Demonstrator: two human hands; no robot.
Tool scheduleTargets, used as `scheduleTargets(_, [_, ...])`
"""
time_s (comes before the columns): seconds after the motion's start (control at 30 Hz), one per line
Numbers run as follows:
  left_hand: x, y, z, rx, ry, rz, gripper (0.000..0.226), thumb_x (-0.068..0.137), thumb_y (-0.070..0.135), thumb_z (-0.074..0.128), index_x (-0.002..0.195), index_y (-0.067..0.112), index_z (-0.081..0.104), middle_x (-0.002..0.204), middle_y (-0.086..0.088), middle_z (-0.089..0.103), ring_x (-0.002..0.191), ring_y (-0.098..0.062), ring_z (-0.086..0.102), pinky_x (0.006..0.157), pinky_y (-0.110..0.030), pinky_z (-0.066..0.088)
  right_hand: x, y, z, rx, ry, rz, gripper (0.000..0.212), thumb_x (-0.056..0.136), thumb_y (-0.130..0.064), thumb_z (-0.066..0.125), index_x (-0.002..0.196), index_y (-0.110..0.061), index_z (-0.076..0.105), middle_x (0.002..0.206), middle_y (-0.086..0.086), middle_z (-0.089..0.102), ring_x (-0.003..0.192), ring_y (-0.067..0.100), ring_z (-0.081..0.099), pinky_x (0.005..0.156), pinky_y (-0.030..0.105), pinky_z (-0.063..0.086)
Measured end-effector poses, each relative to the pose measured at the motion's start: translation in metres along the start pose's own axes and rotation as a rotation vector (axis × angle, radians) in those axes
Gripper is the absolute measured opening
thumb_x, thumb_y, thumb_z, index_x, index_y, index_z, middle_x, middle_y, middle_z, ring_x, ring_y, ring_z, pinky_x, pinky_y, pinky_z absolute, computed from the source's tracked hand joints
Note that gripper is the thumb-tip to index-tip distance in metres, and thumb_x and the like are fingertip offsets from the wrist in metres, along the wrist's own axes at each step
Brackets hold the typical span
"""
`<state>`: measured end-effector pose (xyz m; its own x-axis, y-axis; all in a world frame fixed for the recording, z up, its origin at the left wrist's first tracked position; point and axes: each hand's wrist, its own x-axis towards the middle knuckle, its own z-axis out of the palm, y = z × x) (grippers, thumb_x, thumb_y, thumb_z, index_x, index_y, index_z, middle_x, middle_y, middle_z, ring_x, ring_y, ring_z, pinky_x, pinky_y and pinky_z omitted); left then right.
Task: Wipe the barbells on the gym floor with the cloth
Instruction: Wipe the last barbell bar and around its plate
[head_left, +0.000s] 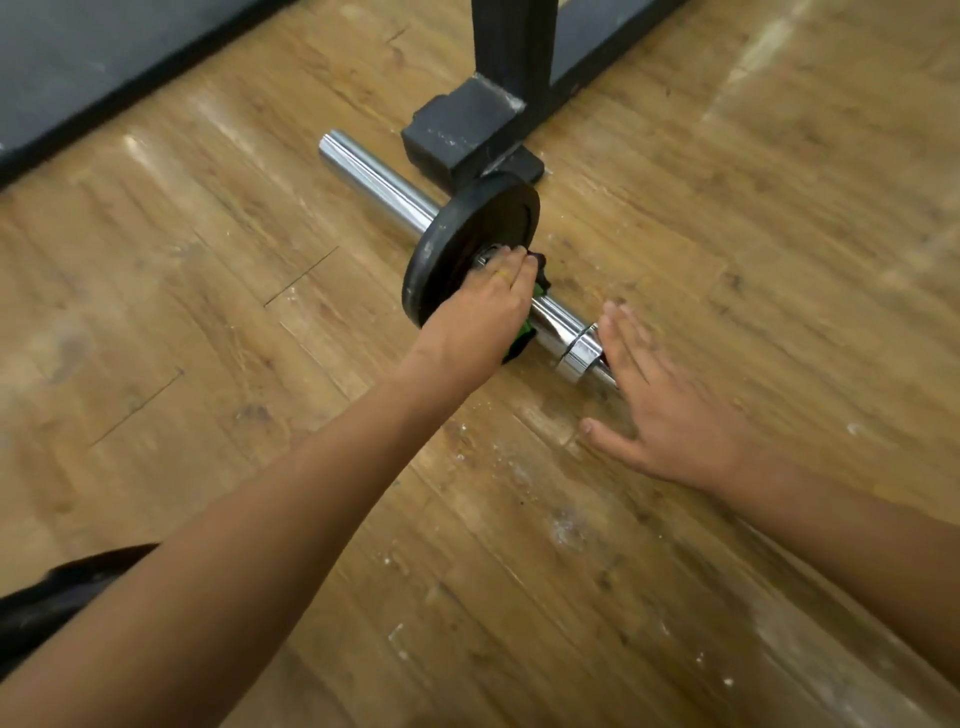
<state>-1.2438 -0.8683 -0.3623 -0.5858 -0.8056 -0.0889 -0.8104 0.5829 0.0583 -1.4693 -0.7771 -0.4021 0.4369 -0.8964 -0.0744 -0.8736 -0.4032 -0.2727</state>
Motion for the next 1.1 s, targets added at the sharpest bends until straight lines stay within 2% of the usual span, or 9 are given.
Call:
scheduleTargets(0.13, [-0.009, 0.008, -0.020, -0.040, 0.013, 0.020, 0.082, 0.092, -0.009, 0.054, 0.159, 0.000, 0.008, 0.166, -0.017, 0.015, 0.155, -0.028, 0.010, 0.123, -0.034, 0.014, -0.001, -0.005, 0.001, -0.057, -0.010, 0.016, 0.097, 0.093, -0.073, 0.022, 0.156, -0.015, -0.024, 0.166, 0.006, -0.023, 0.154, 0.021, -0.015, 0.124, 0.044, 0.015])
scheduleTargets(0.23, [-0.032, 0.000, -0.040, -0.126, 0.214, 0.096, 0.083, 0.081, -0.023, 0.041, 0.157, 0.000, 0.019, 0.164, -0.018, 0.022, 0.154, -0.030, 0.014, 0.122, -0.038, 0.021, -0.003, -0.008, 0.001, -0.043, -0.009, 0.020, 0.097, 0.095, -0.071, 0.026, 0.157, -0.013, -0.019, 0.166, 0.007, -0.021, 0.155, 0.022, -0.012, 0.123, 0.045, 0.017])
scheduleTargets(0.37, [-0.039, -0.049, -0.073, -0.120, 0.408, -0.006, 0.082, 0.081, -0.024, 0.048, 0.156, 0.000, 0.024, 0.163, -0.017, 0.025, 0.153, -0.030, 0.019, 0.123, -0.040, 0.021, -0.004, -0.013, 0.000, -0.043, -0.021, -0.001, 0.096, 0.097, -0.066, 0.031, 0.158, -0.010, -0.016, 0.167, 0.008, -0.019, 0.155, 0.022, -0.013, 0.124, 0.043, 0.008])
scheduleTargets(0.47, [-0.039, -0.086, -0.085, -0.132, 0.325, -0.047, 0.083, 0.081, -0.027, 0.041, 0.156, 0.002, 0.024, 0.164, -0.015, 0.024, 0.153, -0.029, 0.020, 0.120, -0.047, 0.031, -0.006, -0.016, -0.004, -0.039, -0.034, 0.009, 0.092, 0.098, -0.065, 0.029, 0.158, -0.013, -0.018, 0.167, 0.005, -0.021, 0.154, 0.019, -0.015, 0.123, 0.043, 0.002])
scheduleTargets(0.57, [-0.036, -0.116, -0.077, -0.102, 0.280, -0.024, 0.081, 0.081, -0.028, 0.039, 0.156, 0.001, 0.025, 0.164, -0.016, 0.024, 0.154, -0.029, 0.017, 0.121, -0.037, 0.022, 0.002, -0.028, -0.013, -0.009, 0.018, 0.057, 0.084, 0.100, -0.064, 0.022, 0.159, -0.015, -0.011, 0.168, 0.004, -0.013, 0.154, 0.015, -0.012, 0.124, 0.041, 0.008])
scheduleTargets(0.7, [-0.016, -0.143, -0.059, -0.066, 0.189, 0.032, 0.090, 0.078, -0.029, 0.039, 0.159, 0.006, 0.019, 0.167, -0.011, 0.015, 0.156, -0.024, 0.007, 0.120, -0.034, 0.015, 0.061, -0.071, -0.043, 0.124, 0.187, 0.175, 0.076, 0.105, -0.050, 0.032, 0.160, -0.015, -0.006, 0.168, 0.002, -0.014, 0.153, 0.011, -0.016, 0.123, 0.032, -0.004])
scheduleTargets(0.83, [0.018, -0.154, -0.040, -0.067, 0.053, 0.065, 0.083, 0.088, -0.019, 0.051, 0.160, 0.006, 0.016, 0.167, -0.013, 0.015, 0.156, -0.027, 0.005, 0.125, -0.041, 0.015, 0.146, -0.114, -0.064, 0.142, 0.273, 0.250, 0.074, 0.105, -0.044, 0.034, 0.160, -0.008, 0.001, 0.168, 0.010, -0.010, 0.154, 0.021, -0.012, 0.127, 0.040, 0.001])
scheduleTargets(0.93, [0.034, -0.173, -0.016, -0.089, 0.039, 0.115, 0.081, 0.089, -0.009, 0.064, 0.158, 0.005, 0.024, 0.162, -0.014, 0.027, 0.153, -0.030, 0.020, 0.123, -0.044, 0.026, 0.183, -0.127, -0.060, 0.081, 0.237, 0.308, 0.073, 0.105, -0.044, 0.030, 0.160, -0.006, 0.003, 0.168, 0.013, -0.006, 0.155, 0.025, -0.011, 0.126, 0.041, -0.001])
scheduleTargets(1.1, [0.031, -0.200, -0.007, -0.266, 0.115, -0.150, 0.071, 0.092, -0.011, 0.054, 0.156, 0.006, 0.028, 0.163, -0.014, 0.026, 0.151, -0.029, 0.024, 0.123, -0.040, 0.024, 0.188, -0.124, -0.052, 0.052, 0.273, 0.283, 0.070, 0.103, -0.041, 0.030, 0.160, -0.005, 0.010, 0.168, 0.012, 0.002, 0.155, 0.024, -0.007, 0.127, 0.041, 0.000])
